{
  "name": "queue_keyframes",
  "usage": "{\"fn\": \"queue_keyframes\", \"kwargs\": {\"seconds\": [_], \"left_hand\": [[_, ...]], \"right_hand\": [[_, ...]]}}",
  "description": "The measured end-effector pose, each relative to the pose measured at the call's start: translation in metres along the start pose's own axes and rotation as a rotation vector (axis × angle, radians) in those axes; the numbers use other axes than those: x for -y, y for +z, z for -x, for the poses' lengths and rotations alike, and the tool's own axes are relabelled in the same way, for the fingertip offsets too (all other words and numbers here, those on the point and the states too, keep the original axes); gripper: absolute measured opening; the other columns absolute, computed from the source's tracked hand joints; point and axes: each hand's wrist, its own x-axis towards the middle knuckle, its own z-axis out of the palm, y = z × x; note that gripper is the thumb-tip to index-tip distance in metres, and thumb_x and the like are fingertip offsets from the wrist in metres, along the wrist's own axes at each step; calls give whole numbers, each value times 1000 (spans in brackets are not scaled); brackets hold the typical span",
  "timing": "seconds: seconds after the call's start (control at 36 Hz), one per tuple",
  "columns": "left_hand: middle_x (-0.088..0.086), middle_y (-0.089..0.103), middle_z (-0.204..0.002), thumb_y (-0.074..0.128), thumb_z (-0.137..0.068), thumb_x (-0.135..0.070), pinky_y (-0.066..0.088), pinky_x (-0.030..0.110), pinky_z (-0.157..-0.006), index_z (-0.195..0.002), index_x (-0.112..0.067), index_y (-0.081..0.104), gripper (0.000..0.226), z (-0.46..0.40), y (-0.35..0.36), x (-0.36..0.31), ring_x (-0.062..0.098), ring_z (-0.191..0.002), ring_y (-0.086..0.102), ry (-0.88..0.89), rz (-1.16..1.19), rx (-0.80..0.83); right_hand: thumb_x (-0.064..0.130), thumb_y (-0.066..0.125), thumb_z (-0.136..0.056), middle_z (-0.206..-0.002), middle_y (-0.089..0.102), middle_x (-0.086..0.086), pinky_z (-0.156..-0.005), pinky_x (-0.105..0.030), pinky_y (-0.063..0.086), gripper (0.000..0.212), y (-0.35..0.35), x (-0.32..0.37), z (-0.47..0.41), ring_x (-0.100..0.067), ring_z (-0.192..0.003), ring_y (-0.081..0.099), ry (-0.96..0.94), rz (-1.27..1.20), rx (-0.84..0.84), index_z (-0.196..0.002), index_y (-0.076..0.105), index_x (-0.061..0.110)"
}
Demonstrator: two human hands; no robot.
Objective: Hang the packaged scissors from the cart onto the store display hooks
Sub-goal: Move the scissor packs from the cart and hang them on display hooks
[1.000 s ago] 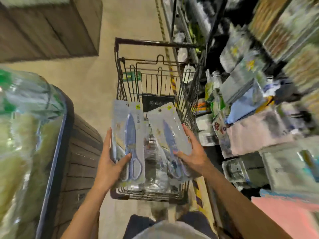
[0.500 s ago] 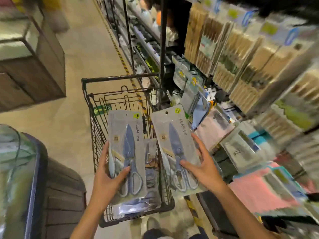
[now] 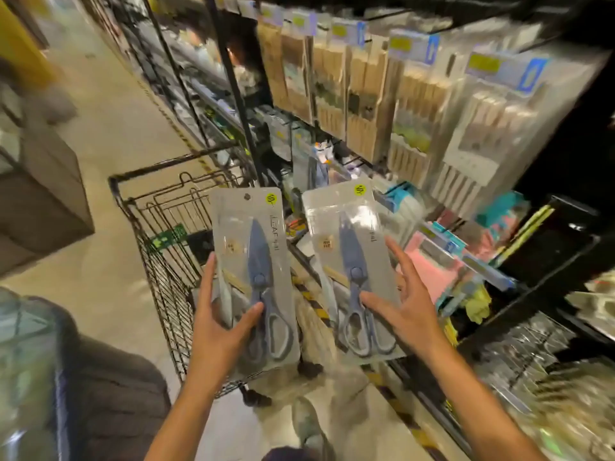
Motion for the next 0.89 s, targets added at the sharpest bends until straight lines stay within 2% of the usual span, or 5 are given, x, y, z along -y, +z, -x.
{"fn": "queue_keyframes", "kwargs": {"seconds": [0.14,0.39,0.44,0.58,0.89], "left_hand": [[-15,32,-162,84,-71,-26,43,63,-109,-147,-67,21,107,31,21,-20,20,-145,41,6,-6,130],[-18,30,-163,86,-78,-40,41,60,-112,-155,-53,21,101,67,54,-43,19,-147,40,190,120,426],[-24,30,-161,87,-79,-30,39,52,-116,-156,-49,23,102,77,62,-47,11,-148,37,229,122,488],[-44,26,-148,82,-80,-4,27,-3,-105,-157,-28,28,97,106,77,-53,-28,-134,26,318,91,589],[-52,34,-142,79,-85,-9,36,2,-103,-156,-40,25,94,189,117,-99,-22,-133,35,369,223,852]], "right_hand": [[13,81,-83,-147,43,33,-102,-23,50,89,-33,2,68,-2,-130,53,3,21,-125,-151,33,43],[14,79,-84,-149,44,28,-102,-25,51,89,-62,25,184,-3,-133,52,-30,44,-424,-154,30,36],[14,79,-85,-152,42,24,-103,-26,51,88,-63,31,211,-3,-133,51,-17,62,-490,-154,30,38],[18,79,-85,-150,44,25,-104,-35,52,88,-58,43,280,-3,-131,53,41,98,-635,-154,29,41],[14,79,-83,-140,57,20,-101,-42,54,89,-81,66,402,-8,-126,59,56,118,-887,-150,32,49]]}}
